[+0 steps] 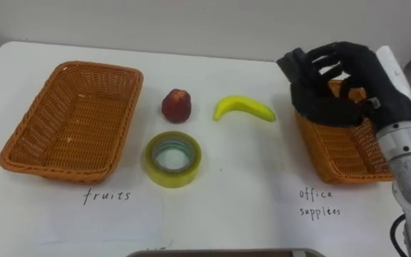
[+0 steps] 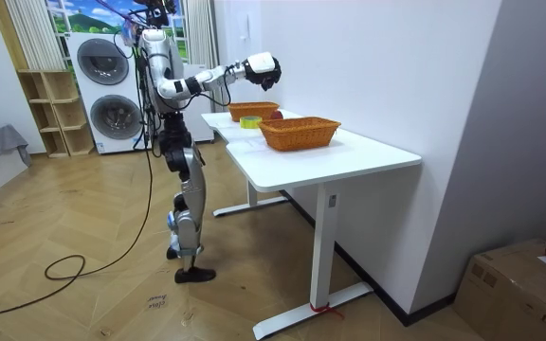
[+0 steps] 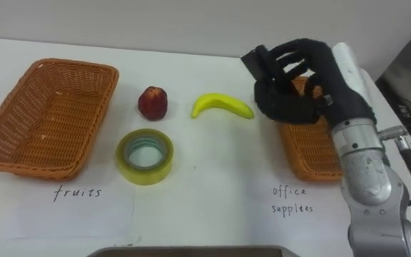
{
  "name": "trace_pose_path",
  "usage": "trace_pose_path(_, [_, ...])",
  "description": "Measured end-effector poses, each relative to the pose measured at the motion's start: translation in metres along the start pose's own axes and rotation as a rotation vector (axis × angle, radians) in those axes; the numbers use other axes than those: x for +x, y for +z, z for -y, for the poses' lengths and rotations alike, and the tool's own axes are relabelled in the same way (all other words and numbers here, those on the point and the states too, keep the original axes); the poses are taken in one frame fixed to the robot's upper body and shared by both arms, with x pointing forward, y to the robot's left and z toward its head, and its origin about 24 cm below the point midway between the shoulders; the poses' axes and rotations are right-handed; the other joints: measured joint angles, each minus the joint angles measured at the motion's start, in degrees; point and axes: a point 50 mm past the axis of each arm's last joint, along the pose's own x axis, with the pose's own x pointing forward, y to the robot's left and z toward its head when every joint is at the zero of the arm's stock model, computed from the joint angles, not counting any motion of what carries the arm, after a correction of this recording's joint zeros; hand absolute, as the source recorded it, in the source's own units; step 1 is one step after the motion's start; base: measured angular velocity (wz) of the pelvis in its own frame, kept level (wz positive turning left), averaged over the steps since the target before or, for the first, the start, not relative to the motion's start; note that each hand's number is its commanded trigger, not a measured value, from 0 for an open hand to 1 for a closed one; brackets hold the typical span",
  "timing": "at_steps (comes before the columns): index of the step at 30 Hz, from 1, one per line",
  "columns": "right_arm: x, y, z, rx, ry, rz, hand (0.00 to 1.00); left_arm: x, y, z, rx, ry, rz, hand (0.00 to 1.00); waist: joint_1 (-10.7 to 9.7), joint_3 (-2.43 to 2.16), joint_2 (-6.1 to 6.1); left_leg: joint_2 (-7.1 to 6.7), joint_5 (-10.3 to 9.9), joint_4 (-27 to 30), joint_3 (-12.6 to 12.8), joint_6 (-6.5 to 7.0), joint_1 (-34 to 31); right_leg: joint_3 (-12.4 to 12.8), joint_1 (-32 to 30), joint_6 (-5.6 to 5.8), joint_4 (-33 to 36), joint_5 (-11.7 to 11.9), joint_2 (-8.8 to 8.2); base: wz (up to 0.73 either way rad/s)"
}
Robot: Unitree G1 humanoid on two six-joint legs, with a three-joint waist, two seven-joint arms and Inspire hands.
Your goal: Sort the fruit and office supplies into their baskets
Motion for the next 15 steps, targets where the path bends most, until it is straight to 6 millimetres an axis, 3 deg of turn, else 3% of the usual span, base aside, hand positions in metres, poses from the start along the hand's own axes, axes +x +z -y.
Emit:
trace_pose_path(5, [0.0, -0.009, 0.007, -0.002, -0.032, -0.035, 1.0, 0.0, -0.001, 0.0, 0.03, -0.009, -0.001, 0.0, -0.2, -0.18, -0.41, -0.01, 0.0, 0.2, 0.0, 0.0, 0.0, 0.0, -0.1, 0.0, 0.0, 0.0, 0.01, 0.0])
trace_pose_path(15, [-0.001, -0.025, 0.004, 0.003, -0.05, -0.102, 1.0, -0.001, -0.006, 0.001, 0.035, -0.039, -0.017, 0.0, 0.2, 0.13, -1.13, -0.03, 0.0, 0.1, 0.0, 0.01, 0.0, 0.0, -0.1, 0.01, 0.0, 0.0, -0.01, 0.0])
